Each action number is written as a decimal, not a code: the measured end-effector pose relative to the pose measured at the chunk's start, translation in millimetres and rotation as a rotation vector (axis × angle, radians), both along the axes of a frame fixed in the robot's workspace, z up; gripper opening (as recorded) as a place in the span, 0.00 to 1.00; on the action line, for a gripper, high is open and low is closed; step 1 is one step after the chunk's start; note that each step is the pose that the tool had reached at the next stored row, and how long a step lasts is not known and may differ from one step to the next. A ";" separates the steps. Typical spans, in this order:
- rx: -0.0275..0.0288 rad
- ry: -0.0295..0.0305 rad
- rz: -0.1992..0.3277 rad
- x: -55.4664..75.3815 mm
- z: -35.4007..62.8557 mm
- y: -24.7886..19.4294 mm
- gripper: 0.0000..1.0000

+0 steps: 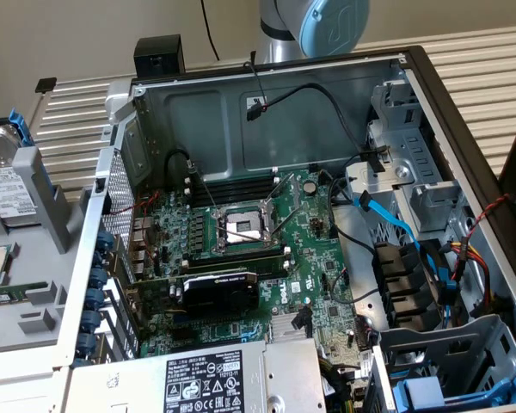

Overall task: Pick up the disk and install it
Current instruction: 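Pick up the disk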

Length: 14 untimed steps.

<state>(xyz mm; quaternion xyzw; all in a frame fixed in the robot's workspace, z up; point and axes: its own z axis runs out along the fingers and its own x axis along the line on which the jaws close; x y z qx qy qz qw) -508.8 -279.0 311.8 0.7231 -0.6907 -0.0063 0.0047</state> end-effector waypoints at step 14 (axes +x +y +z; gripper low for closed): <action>0.0019 0.0001 0.000 1.4 -17.7 0.4 0.60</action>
